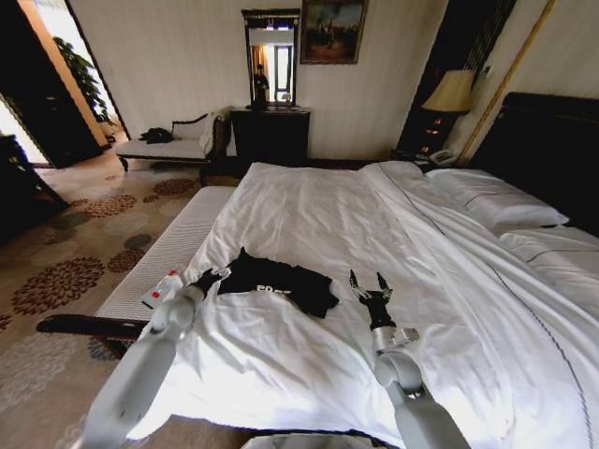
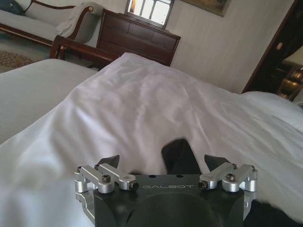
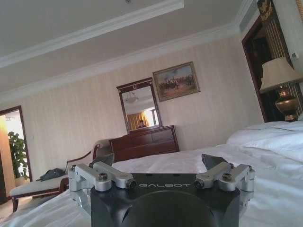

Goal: Fold the clothes on the bed.

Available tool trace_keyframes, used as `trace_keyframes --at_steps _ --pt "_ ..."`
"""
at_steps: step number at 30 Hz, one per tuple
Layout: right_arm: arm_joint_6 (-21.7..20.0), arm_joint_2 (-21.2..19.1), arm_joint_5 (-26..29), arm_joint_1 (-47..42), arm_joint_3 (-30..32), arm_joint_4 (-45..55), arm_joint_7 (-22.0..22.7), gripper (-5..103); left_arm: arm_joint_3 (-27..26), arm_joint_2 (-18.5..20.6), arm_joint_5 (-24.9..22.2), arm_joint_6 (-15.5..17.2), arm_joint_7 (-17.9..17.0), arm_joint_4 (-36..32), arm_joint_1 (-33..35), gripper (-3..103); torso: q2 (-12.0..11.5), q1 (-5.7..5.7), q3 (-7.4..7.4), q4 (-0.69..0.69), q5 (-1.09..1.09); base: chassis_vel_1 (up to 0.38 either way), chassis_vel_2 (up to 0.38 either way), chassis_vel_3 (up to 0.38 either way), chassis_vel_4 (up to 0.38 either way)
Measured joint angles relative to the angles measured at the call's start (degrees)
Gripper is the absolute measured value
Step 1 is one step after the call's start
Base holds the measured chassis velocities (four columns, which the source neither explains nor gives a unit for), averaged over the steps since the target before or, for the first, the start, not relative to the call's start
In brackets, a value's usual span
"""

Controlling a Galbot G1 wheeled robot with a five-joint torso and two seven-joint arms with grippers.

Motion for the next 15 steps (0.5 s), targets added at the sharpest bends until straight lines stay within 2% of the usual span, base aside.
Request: trace_keyframes --at_steps 1,2,4,5,6,8,10,11,12,14,15 --pt "0.0 0.1 -0.3 0.1 -0.3 -0.4 0.1 100 2.3 -2.2 0.0 0.6 -2.8 4.8 -4.7 100 0.0 0.0 0.0 -0.01 0.01 0.0 0.0 0.0 0.0" --pt "0.0 0.1 -0.3 0.1 -0.3 -0.4 0.1 100 2.3 -2.2 0.0 0.6 -2.8 4.8 -4.7 100 0.0 0.0 0.0 -0.01 0.01 0.0 0.0 0.0 0.0" --pt "0.0 0.1 -0.5 0.2 -0.7 -0.5 0.2 100 3.6 -4.8 -2.6 4.3 -7.1 8.1 -8.9 100 0.0 0.01 0.01 0.02 0.01 0.0 0.0 0.0 0.0" --pt "0.0 0.2 -0.5 0.2 -0.7 -0.5 0.3 100 3.6 -5.5 -4.6 6.6 -9.0 8.1 -9.7 100 0.0 0.01 0.01 0.02 0.02 0.0 0.0 0.0 0.0" --pt "0.0 0.2 -0.5 0.2 -0.7 -0.5 0.3 100 3.6 -5.5 -4.6 6.6 -9.0 8.1 -9.7 100 0.0 0.01 0.01 0.02 0.02 0.0 0.0 0.0 0.0" --pt "0.0 0.1 -0.5 0.2 -0.6 -0.5 0.3 100 3.4 -7.0 -9.0 10.3 -12.6 7.6 -11.1 100 0.0 0.01 0.01 0.05 0.0 0.0 0.0 0.0 0.0" --pt "-0.1 0.1 -0.5 0.2 -0.5 -0.5 0.3 100 3.2 -7.5 -10.1 11.2 -13.5 7.6 -11.6 100 0.0 0.0 0.01 0.04 0.0 0.0 0.0 0.0 0.0" --pt "-0.1 -0.1 -0.4 0.2 -0.3 -0.5 0.4 100 2.4 -9.0 -12.9 13.1 -16.2 7.5 -13.0 100 0.0 0.0 0.0 0.04 0.01 0.0 0.0 0.0 0.0" --pt "-0.1 -0.1 -0.4 0.2 -0.2 -0.5 0.4 100 2.3 -9.3 -13.6 13.6 -16.9 7.5 -13.4 100 0.0 0.0 0.0 0.04 0.02 0.0 0.0 0.0 0.0" --pt "-0.1 -0.3 -0.3 0.2 0.0 -0.5 0.4 100 1.8 -11.3 -18.0 17.0 -22.7 8.6 -16.3 100 0.0 0.0 0.0 0.02 0.02 0.0 0.0 0.0 0.0" --pt "-0.1 -0.3 -0.3 0.2 0.0 -0.5 0.4 100 1.8 -11.3 -18.0 17.0 -22.7 8.6 -16.3 100 0.0 0.0 0.0 0.02 0.02 0.0 0.0 0.0 0.0"
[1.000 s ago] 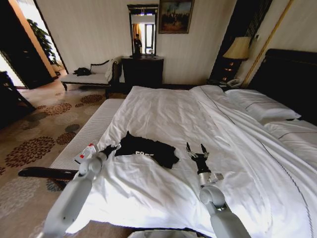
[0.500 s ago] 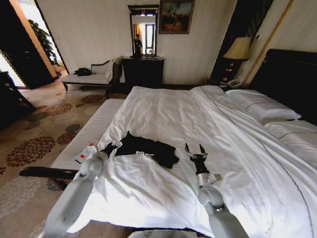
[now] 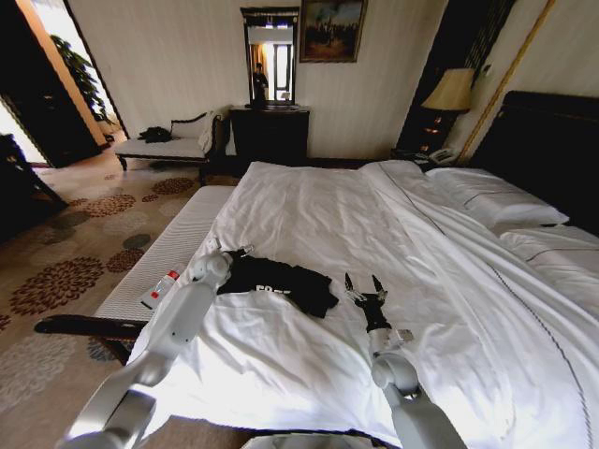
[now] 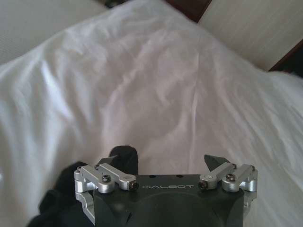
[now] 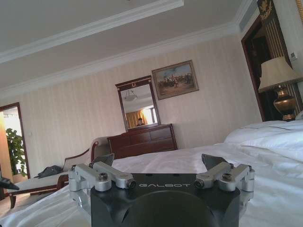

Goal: Fold the clothes on the bed.

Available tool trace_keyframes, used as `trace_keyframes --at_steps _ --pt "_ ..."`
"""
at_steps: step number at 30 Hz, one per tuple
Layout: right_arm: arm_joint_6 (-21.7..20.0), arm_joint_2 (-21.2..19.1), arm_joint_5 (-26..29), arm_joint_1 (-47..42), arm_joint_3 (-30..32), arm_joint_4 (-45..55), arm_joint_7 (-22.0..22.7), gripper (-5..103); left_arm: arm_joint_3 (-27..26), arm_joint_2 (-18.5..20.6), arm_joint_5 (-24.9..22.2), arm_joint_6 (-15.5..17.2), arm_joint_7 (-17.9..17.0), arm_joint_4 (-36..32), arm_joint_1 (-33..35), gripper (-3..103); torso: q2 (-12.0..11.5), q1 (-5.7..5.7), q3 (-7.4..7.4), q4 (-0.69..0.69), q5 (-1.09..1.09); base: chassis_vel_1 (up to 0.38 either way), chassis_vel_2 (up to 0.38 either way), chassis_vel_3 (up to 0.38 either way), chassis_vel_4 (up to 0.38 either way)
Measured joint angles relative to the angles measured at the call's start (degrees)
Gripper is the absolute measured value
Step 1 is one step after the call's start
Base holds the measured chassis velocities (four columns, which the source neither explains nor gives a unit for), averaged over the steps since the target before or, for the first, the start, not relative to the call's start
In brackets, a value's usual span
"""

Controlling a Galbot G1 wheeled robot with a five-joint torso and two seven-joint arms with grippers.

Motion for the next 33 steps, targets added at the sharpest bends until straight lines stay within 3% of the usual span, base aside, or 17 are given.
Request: trace_keyframes --at_steps 4,10,20,22,25,27,28,33 --pt "0.0 0.0 0.1 0.4 -0.1 -0.1 0.1 100 -0.4 -0.9 -4.6 2.5 -6.0 1.7 -3.2 100 0.0 0.01 0.0 0.01 0.0 0.0 0.0 0.0 0.0" --pt "0.0 0.1 0.1 0.6 -0.3 -0.3 0.1 100 -0.8 -0.7 -8.5 5.2 -10.7 3.2 -4.5 100 0.0 0.0 0.0 0.02 -0.01 0.0 0.0 0.0 0.0" --pt "-0.1 0.3 -0.1 0.6 -0.5 -0.4 0.1 100 -2.8 -1.6 -9.8 5.4 -11.2 5.6 -4.7 101 0.0 0.0 0.0 0.02 -0.01 0.0 0.0 0.0 0.0" --pt "-0.1 0.3 -0.1 0.5 -0.5 -0.4 0.1 100 -3.0 -1.8 -9.9 5.3 -11.1 5.9 -4.8 97 0.0 0.0 0.0 0.02 -0.01 0.0 0.0 0.0 0.0" --pt "-0.1 0.5 -0.3 0.2 -0.5 -0.2 0.1 100 -3.5 -2.3 -10.4 5.0 -10.7 6.5 -4.8 82 0.0 0.0 0.0 0.01 -0.01 0.0 0.0 0.0 0.0" --pt "-0.1 0.5 -0.3 0.2 -0.5 -0.2 0.1 100 -3.5 -2.4 -10.4 4.9 -10.6 6.5 -4.8 82 0.0 0.0 0.0 0.01 -0.01 0.0 0.0 0.0 0.0" --pt "-0.1 0.4 -0.3 0.0 -0.4 0.0 0.2 100 -3.7 -2.5 -10.4 4.9 -10.4 6.6 -4.7 71 0.0 0.0 0.0 0.01 -0.01 0.0 0.0 0.0 0.0" --pt "-0.1 0.2 -0.4 -0.4 0.2 0.4 0.2 100 -4.0 -2.5 -10.8 4.7 -9.9 6.2 -4.5 60 0.0 0.0 0.0 0.01 -0.02 0.0 0.0 0.0 0.0"
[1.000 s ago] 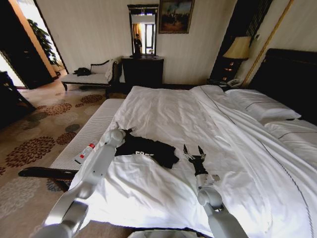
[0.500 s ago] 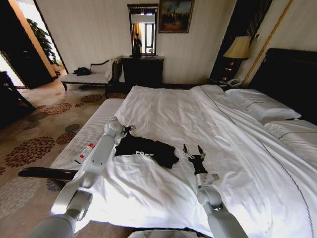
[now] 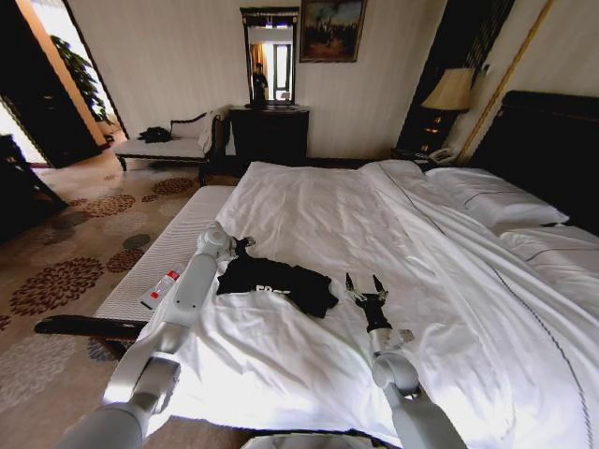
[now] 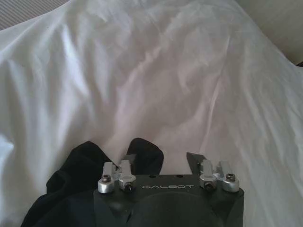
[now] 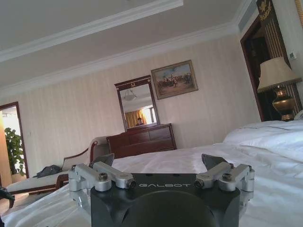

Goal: Fold the clothes on the bed.

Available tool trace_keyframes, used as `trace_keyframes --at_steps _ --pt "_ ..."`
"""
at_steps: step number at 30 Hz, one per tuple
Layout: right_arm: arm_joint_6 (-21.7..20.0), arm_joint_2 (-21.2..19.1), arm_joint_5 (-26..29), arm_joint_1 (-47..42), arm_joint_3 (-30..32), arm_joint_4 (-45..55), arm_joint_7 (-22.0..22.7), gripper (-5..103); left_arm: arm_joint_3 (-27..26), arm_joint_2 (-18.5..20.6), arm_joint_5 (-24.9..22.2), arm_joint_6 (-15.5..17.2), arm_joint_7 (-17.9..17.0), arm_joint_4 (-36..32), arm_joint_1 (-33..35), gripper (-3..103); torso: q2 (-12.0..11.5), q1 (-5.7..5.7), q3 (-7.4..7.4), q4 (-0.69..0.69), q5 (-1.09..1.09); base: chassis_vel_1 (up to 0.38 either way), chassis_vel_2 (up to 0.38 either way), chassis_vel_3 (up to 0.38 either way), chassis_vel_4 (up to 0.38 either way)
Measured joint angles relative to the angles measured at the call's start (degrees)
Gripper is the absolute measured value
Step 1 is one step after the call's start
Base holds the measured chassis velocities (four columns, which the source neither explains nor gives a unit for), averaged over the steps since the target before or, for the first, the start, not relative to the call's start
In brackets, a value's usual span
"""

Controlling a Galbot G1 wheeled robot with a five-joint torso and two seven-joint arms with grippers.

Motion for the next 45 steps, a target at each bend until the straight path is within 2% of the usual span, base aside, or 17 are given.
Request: trace_keyframes --at_steps 1,4,8,10,14,16,21,22,26,27,29,30,31,38,41,43,45 --pt "0.0 0.0 0.0 -0.1 0.2 0.2 0.0 100 0.0 0.1 -0.3 0.0 0.1 -0.3 0.1 49 0.0 0.0 0.0 0.0 0.0 0.0 0.0 0.0 0.0" --pt "0.0 0.0 0.0 -0.3 0.3 0.3 0.0 100 0.0 0.3 -0.5 0.0 0.1 -0.6 0.3 43 0.0 0.0 0.0 0.0 0.0 0.0 0.0 0.0 0.0" --pt "0.0 0.0 -0.3 -0.5 0.4 0.5 0.0 100 0.0 0.7 -1.1 0.1 -0.1 -1.0 0.6 22 0.0 0.0 0.0 0.0 0.0 0.0 0.0 0.0 0.0" --pt "0.0 0.1 -0.4 -0.5 0.4 0.5 0.0 100 0.0 0.8 -1.3 0.2 -0.1 -1.1 0.7 22 0.0 0.0 0.0 0.0 0.0 0.0 0.0 0.0 0.0" --pt "0.0 0.3 -0.6 -0.7 0.5 0.6 0.0 100 -0.2 2.0 -2.2 0.4 -0.4 -3.3 2.2 3 0.0 0.0 0.0 -0.01 0.0 0.0 0.0 0.0 0.0" --pt "0.0 0.3 -0.6 -0.7 0.6 0.6 0.0 100 -0.3 2.2 -2.3 0.4 -0.5 -3.7 2.4 3 0.0 0.0 0.0 -0.01 0.0 0.0 0.0 0.0 0.0" --pt "-0.1 0.1 1.3 -0.3 0.5 0.6 1.6 100 -0.7 11.5 -4.2 1.0 0.7 -19.8 13.4 1 0.0 0.0 -0.01 -0.01 -0.02 0.0 0.0 0.0 0.0" --pt "-0.1 0.1 1.3 -0.3 0.5 0.6 1.6 100 -0.7 11.5 -4.2 1.0 0.7 -19.8 13.4 1 0.0 0.0 -0.01 -0.01 -0.02 0.0 0.0 0.0 0.0" --pt "-1.6 0.1 5.7 1.0 -1.9 1.3 4.2 100 -6.0 19.3 -1.9 1.0 5.2 -32.5 28.9 1 0.0 -0.01 -0.01 0.01 -0.02 0.0 0.0 0.0 0.0" --pt "-1.6 0.1 5.7 1.0 -1.9 1.3 4.2 100 -6.0 19.3 -1.9 1.0 5.2 -32.5 28.9 1 0.0 -0.01 -0.01 0.01 -0.02 0.0 0.0 0.0 0.0" --pt "-1.9 0.2 6.7 2.1 -3.3 1.2 5.2 100 -9.0 21.3 1.7 0.1 8.5 -37.0 36.3 1 0.0 -0.01 -0.01 0.02 -0.01 0.0 0.0 0.0 0.0" --pt "-2.0 0.2 6.8 2.5 -3.8 1.1 5.6 100 -9.8 21.6 2.9 -0.2 9.5 -38.0 38.3 1 0.0 -0.01 -0.01 0.03 -0.02 0.0 0.0 0.0 0.0" --pt "-2.2 0.2 7.1 3.7 -5.2 0.8 6.1 100 -12.3 22.0 5.9 -1.1 12.0 -40.4 43.5 1 0.0 -0.02 -0.02 0.02 0.0 0.0 0.0 0.0 0.0" --pt "-3.0 -1.3 8.3 5.6 -8.7 0.6 6.3 100 -17.1 21.2 9.3 -2.7 14.2 -42.8 52.9 1 0.0 -0.01 -0.01 0.0 -0.01 0.0 0.0 0.0 0.0" --pt "-4.3 -3.7 10.7 6.1 -10.8 1.7 6.5 100 -19.9 21.2 10.7 -3.2 15.4 -43.5 57.0 1 0.0 -0.01 -0.01 0.0 0.01 0.0 0.0 0.0 0.0" --pt "-5.8 -7.6 13.3 6.9 -13.2 3.1 8.6 100 -22.3 21.3 11.6 -3.8 16.2 -43.7 59.4 1 0.0 -0.02 -0.01 0.0 -0.01 0.0 0.0 0.0 0.0" --pt "-6.2 -8.8 14.0 7.2 -13.8 3.5 9.3 100 -22.9 21.4 11.8 -3.9 16.2 -43.8 59.8 1 0.0 -0.02 -0.01 0.0 -0.01 0.0 0.0 0.0 0.0"
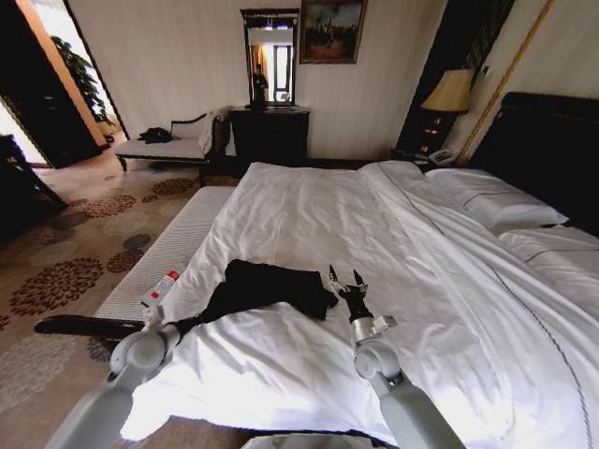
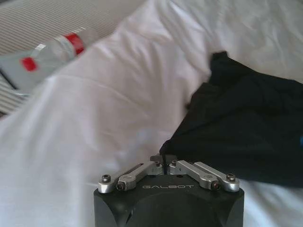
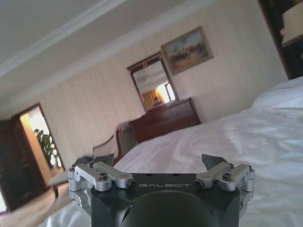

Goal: Fold the clothes on the bed.

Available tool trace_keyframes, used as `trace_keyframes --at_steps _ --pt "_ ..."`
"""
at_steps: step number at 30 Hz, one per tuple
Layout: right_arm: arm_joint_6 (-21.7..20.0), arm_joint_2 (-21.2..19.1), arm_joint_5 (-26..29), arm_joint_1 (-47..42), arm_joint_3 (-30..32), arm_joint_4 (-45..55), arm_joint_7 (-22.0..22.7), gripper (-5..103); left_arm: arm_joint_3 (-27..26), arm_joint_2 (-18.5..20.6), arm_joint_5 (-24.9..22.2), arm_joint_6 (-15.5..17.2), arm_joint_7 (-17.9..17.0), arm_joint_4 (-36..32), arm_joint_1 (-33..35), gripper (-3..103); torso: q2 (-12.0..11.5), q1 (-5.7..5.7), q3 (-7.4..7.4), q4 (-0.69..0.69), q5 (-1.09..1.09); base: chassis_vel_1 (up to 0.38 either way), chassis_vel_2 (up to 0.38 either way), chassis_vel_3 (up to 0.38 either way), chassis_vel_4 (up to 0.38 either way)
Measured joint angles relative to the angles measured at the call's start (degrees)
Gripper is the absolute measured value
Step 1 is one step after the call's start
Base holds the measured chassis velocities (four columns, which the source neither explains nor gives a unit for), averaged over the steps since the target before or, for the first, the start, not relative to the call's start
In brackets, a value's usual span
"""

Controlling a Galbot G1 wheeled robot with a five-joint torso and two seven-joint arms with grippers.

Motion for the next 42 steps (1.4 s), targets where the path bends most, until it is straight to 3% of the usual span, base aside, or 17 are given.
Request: trace_keyframes --at_steps 4,8,12,15,22,28,32,35,36,37,40,42 --pt "-5.6 -7.0 7.0 3.5 -3.2 2.7 5.9 100 -3.0 0.9 0.3 -0.4 0.2 -1.0 2.0 1 0.0 0.02 0.01 0.0 0.02 0.0 0.0 0.0 0.0" --pt "-9.9 -11.1 11.1 6.6 -4.2 3.7 8.8 100 -3.3 1.8 0.4 -0.5 0.1 -1.2 2.0 1 0.0 0.02 0.01 -0.01 0.0 0.0 0.0 0.0 0.0" --pt "-12.8 -14.7 15.2 10.5 -6.4 3.6 8.8 100 -3.9 1.8 0.4 -0.6 0.0 -1.3 2.2 1 0.0 0.01 0.01 0.0 0.02 0.0 0.0 0.0 0.0" --pt "-17.3 -18.9 20.8 15.4 -10.5 3.6 8.9 100 -4.5 1.8 0.4 -0.7 -0.1 -1.4 2.5 1 0.0 0.02 0.02 0.01 0.01 0.0 0.0 0.0 0.0" --pt "-23.8 -22.8 20.6 23.2 -18.9 4.0 10.5 100 -6.3 1.8 0.5 -1.0 -0.1 -0.1 2.5 1 0.0 0.02 0.01 0.0 0.01 0.0 0.0 0.0 0.0" --pt "-29.0 -21.0 22.4 32.9 -26.1 2.6 14.7 100 -6.5 1.2 0.6 -1.1 -0.1 0.6 2.0 1 0.0 0.02 0.02 0.02 0.0 0.0 0.0 0.0 0.0" --pt "-39.7 -15.2 35.6 41.0 -31.2 -2.1 24.3 100 -6.3 0.9 0.9 -1.2 -0.1 1.1 1.5 1 0.0 0.02 0.02 0.01 0.0 0.0 0.0 0.0 0.0" --pt "-43.3 -13.4 39.0 43.0 -31.9 -3.6 26.9 100 -6.1 0.9 1.0 -1.2 -0.1 1.4 1.3 1 0.0 0.02 0.02 0.02 0.0 0.0 0.0 0.0 0.0" --pt "-47.5 -11.7 41.8 45.1 -32.6 -4.9 30.4 100 -5.8 0.9 1.1 -1.2 -0.1 1.6 0.9 1 0.0 0.02 0.02 0.02 0.0 0.0 0.0 0.0 0.0" --pt "-47.5 -11.7 41.8 45.1 -32.6 -4.9 30.4 100 -5.8 0.9 1.1 -1.2 -0.1 1.6 0.9 1 0.0 0.02 0.02 0.02 0.0 0.0 0.0 0.0 0.0" --pt "-53.6 -9.0 46.8 48.4 -33.6 -6.9 37.2 100 -5.3 0.7 1.3 -1.2 -0.2 2.0 0.0 1 0.0 0.02 0.02 -0.01 0.01 0.0 0.0 0.0 0.0" --pt "-54.6 -7.1 48.9 50.9 -34.4 -8.9 39.5 100 -4.9 0.5 1.4 -1.2 -0.1 2.2 -0.6 1 0.0 0.02 0.01 0.0 0.0 0.0 0.0 0.0 0.0"
